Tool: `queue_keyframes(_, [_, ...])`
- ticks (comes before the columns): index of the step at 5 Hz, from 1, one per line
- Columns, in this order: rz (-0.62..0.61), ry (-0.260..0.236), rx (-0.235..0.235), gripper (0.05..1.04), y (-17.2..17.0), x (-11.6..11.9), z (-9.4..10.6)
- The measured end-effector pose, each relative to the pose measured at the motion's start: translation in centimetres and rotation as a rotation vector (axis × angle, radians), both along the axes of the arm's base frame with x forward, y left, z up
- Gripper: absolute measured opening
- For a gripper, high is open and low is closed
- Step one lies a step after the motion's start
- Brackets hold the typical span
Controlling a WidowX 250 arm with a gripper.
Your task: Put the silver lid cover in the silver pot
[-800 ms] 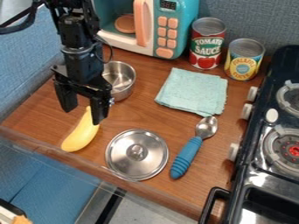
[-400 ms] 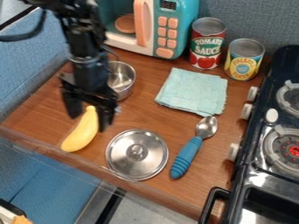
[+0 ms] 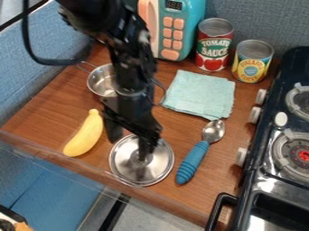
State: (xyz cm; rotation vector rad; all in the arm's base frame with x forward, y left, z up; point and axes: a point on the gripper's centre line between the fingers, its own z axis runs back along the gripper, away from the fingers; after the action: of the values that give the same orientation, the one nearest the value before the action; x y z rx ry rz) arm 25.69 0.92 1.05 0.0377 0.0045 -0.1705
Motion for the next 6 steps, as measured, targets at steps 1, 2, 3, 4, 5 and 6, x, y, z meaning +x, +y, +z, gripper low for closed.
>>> queue_keyframes(1, [0.006,-0.037,-0.008,1.001,-0.6,0.5,-1.6])
queue_keyframes(2, [-0.010,-0.060,0.002,0.948,-1.1,0.9,-2.4])
queue_keyframes(3, [-0.018,-0.064,-0.003,0.752,-1.2,1.3,-2.5])
queue_keyframes(4, [-0.031,-0.058,0.000,0.513,-1.2,1.1,-2.6])
queue_keyframes(5, [-0.041,-0.034,0.014,0.291,-1.0,0.6,-2.4])
queue_keyframes(6, [-0.032,-0.011,0.018,0.278,-0.1,0.5,-1.3])
